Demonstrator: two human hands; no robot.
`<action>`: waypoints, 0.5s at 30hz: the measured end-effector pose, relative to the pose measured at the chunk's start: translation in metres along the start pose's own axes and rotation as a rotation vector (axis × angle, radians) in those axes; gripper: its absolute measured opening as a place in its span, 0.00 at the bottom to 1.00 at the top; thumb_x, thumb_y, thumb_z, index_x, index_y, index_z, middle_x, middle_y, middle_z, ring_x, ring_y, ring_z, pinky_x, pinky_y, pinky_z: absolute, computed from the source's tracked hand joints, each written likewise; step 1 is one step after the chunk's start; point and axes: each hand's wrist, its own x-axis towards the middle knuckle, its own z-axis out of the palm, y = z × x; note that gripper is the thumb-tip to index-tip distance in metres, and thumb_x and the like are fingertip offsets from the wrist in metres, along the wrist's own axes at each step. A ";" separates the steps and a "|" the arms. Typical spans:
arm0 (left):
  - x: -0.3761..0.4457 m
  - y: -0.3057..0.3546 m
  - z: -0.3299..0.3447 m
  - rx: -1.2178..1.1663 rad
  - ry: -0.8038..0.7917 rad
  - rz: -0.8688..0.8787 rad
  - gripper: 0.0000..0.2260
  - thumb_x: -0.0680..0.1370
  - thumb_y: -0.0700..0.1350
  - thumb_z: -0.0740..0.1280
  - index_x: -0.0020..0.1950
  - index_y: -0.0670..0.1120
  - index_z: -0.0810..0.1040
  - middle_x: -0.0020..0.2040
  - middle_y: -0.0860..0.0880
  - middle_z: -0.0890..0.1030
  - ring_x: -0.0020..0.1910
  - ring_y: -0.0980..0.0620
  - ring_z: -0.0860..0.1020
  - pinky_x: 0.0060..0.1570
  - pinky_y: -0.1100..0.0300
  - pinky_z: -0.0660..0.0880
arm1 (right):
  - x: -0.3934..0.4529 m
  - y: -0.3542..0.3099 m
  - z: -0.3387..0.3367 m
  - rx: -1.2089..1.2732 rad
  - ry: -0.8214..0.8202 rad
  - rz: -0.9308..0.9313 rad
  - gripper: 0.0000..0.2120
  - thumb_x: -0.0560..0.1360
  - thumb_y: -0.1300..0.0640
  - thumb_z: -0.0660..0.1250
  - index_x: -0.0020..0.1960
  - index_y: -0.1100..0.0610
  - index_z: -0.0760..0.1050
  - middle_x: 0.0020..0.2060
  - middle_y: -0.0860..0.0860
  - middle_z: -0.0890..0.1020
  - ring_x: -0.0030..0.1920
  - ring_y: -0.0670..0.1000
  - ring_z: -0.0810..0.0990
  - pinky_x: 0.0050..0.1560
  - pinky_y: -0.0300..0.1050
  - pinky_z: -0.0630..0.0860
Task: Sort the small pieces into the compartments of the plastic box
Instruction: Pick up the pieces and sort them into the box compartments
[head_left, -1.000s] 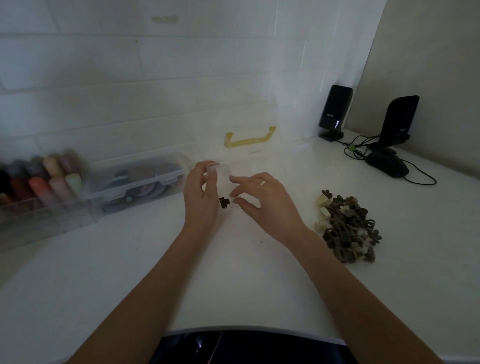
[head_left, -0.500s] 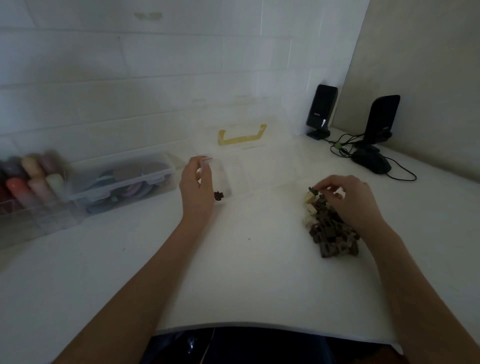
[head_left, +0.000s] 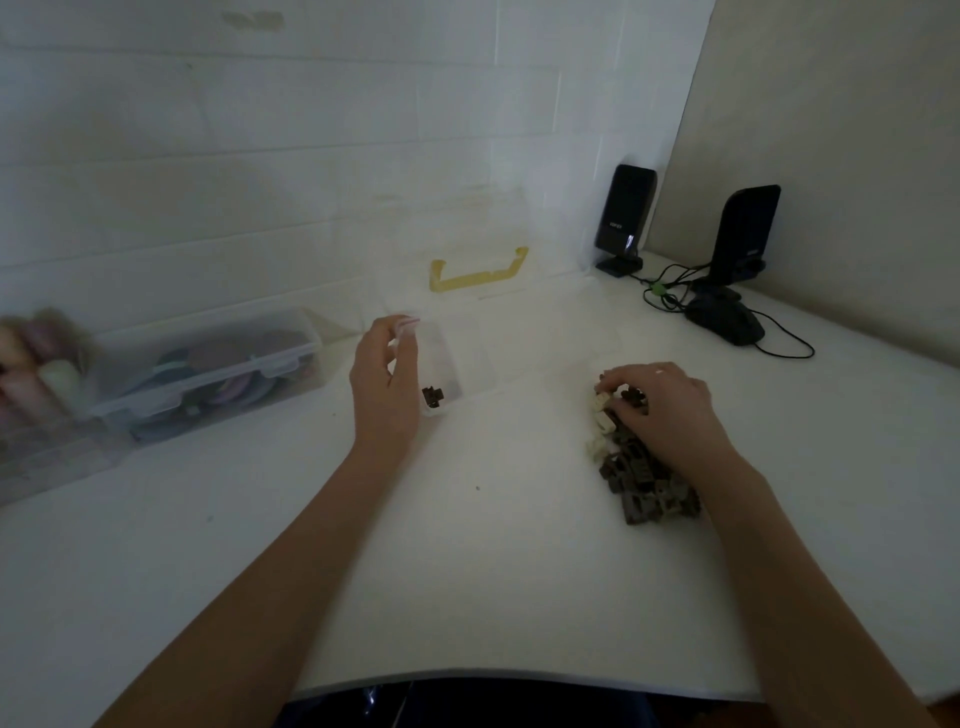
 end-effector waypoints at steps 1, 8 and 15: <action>-0.001 0.000 0.000 0.000 -0.001 0.002 0.07 0.82 0.45 0.60 0.48 0.56 0.75 0.49 0.62 0.78 0.49 0.55 0.77 0.53 0.43 0.77 | 0.000 -0.001 -0.001 -0.006 0.005 -0.004 0.07 0.75 0.54 0.66 0.51 0.45 0.77 0.53 0.43 0.81 0.59 0.48 0.72 0.59 0.50 0.61; -0.003 -0.002 -0.001 -0.004 -0.007 0.013 0.06 0.81 0.44 0.60 0.51 0.53 0.75 0.51 0.60 0.78 0.50 0.55 0.77 0.54 0.42 0.77 | -0.003 -0.009 -0.004 0.226 0.051 0.010 0.08 0.72 0.58 0.71 0.47 0.48 0.74 0.53 0.45 0.81 0.51 0.46 0.76 0.54 0.40 0.69; -0.004 0.002 -0.002 -0.002 -0.014 -0.004 0.09 0.81 0.45 0.60 0.47 0.58 0.75 0.49 0.62 0.78 0.50 0.56 0.77 0.55 0.41 0.76 | -0.008 -0.017 -0.008 0.387 0.066 -0.019 0.17 0.69 0.63 0.73 0.51 0.47 0.74 0.46 0.45 0.79 0.43 0.42 0.78 0.43 0.30 0.72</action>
